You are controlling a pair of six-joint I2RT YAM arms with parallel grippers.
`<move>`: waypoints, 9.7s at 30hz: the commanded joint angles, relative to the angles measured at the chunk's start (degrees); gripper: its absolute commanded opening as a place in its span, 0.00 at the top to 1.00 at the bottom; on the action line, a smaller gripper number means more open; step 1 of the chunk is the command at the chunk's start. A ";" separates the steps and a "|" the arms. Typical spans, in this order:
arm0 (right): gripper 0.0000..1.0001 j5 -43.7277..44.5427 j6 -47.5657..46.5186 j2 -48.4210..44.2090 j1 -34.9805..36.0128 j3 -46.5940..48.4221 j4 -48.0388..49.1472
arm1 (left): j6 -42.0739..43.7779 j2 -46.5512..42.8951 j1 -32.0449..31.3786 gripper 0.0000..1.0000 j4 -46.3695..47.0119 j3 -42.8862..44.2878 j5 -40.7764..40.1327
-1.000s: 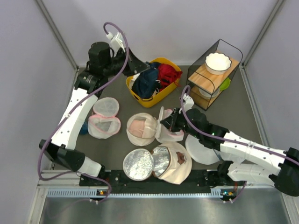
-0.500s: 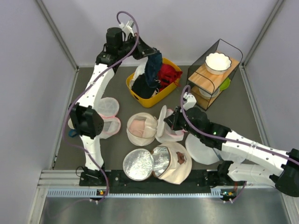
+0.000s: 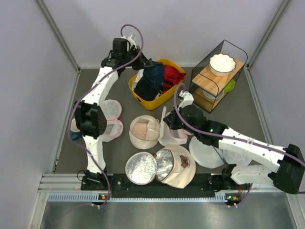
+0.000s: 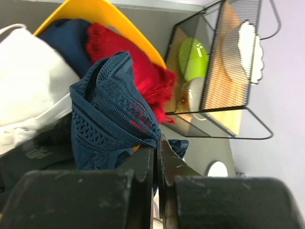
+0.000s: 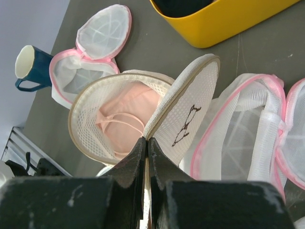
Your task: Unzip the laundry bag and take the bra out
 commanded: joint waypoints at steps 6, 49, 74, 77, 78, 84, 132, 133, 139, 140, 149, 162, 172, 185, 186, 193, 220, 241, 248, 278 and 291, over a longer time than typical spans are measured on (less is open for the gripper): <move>1.00 -0.24 -1.24 2.84 -0.45 4.93 1.86 | 5.88 -1.60 0.55 1.00 -2.26 -6.60 -9.73; 1.00 -5.52 -1.94 5.57 -2.91 6.08 4.14 | 13.44 -15.05 -5.95 0.23 -12.81 -13.64 -27.84; 1.00 -4.91 -1.77 7.76 -2.91 7.92 2.82 | 13.00 -0.63 -8.24 1.00 -1.82 -18.46 -29.95; 1.00 -5.43 -1.86 8.64 -3.00 8.62 3.26 | 13.79 -3.17 -8.24 1.00 -2.60 -20.58 -29.86; 1.00 -5.78 -1.86 8.73 -3.00 8.80 3.26 | 14.31 -3.88 -8.24 1.00 -3.13 -20.41 -29.77; 1.00 -4.03 -1.77 6.89 -2.91 8.63 3.44 | 16.77 -11.53 -8.94 0.84 -10.40 -15.51 -29.16; 1.00 -4.29 2.01 0.38 -2.91 1.25 3.61 | 4.39 -31.93 -24.94 0.26 -10.61 -67.34 -37.06; 1.00 -4.29 2.01 0.38 -2.91 1.16 3.61 | 4.30 -31.32 -25.03 0.25 -10.17 -67.52 -36.81; 1.00 -3.85 1.84 0.21 -2.91 1.24 3.70 | 2.46 -26.04 -25.12 0.41 -4.11 -69.19 -36.19; 1.00 -3.85 1.75 0.12 -2.91 1.24 3.70 | 2.19 -25.60 -25.12 0.49 -4.02 -69.10 -36.36; 1.00 -3.59 1.57 -0.14 -2.91 1.24 3.70 | 4.38 -29.45 -25.11 1.00 -13.23 -61.29 -41.55; 1.00 -3.50 1.57 -0.58 -2.91 0.63 4.05 | 9.84 -43.08 -24.76 1.00 -24.23 -47.22 -36.20; 1.00 -2.97 1.83 -1.81 -2.91 -0.34 3.70 | 8.17 -43.71 -24.41 1.00 -16.42 -55.98 -33.29; 1.00 -2.62 1.84 -1.99 -2.91 -0.43 2.91 | 4.74 -45.28 -24.24 0.47 -10.96 -57.94 -35.30; 1.00 -2.71 1.84 -1.82 -2.91 -0.08 3.00 | 4.65 -45.28 -24.15 0.43 -10.96 -57.59 -36.53; 1.00 -3.24 1.92 -1.20 -2.91 0.19 3.35 | 0.53 -38.35 -24.32 0.48 -9.12 -58.64 -38.38; 1.00 -2.00 0.78 -1.99 -2.91 0.19 2.82 | 4.11 -25.50 -25.29 1.00 -5.94 -57.15 -40.95; 1.00 -2.01 2.01 -2.69 -2.91 -1.48 3.00 | 13.53 -43.70 -20.20 1.00 -16.59 -42.91 -7.48; 1.00 -1.13 3.15 -1.82 -2.82 -3.50 2.56 | 10.98 -45.72 -13.96 1.00 -11.23 -46.86 5.10; 1.00 -3.15 2.27 -0.32 -1.41 0.01 2.65 | 6.84 -48.36 -12.90 1.00 -4.80 -39.14 0.11; 1.00 -2.27 2.36 -0.76 -1.42 -0.42 2.30 | 7.29 -42.92 -9.65 1.00 -7.71 -20.42 -2.35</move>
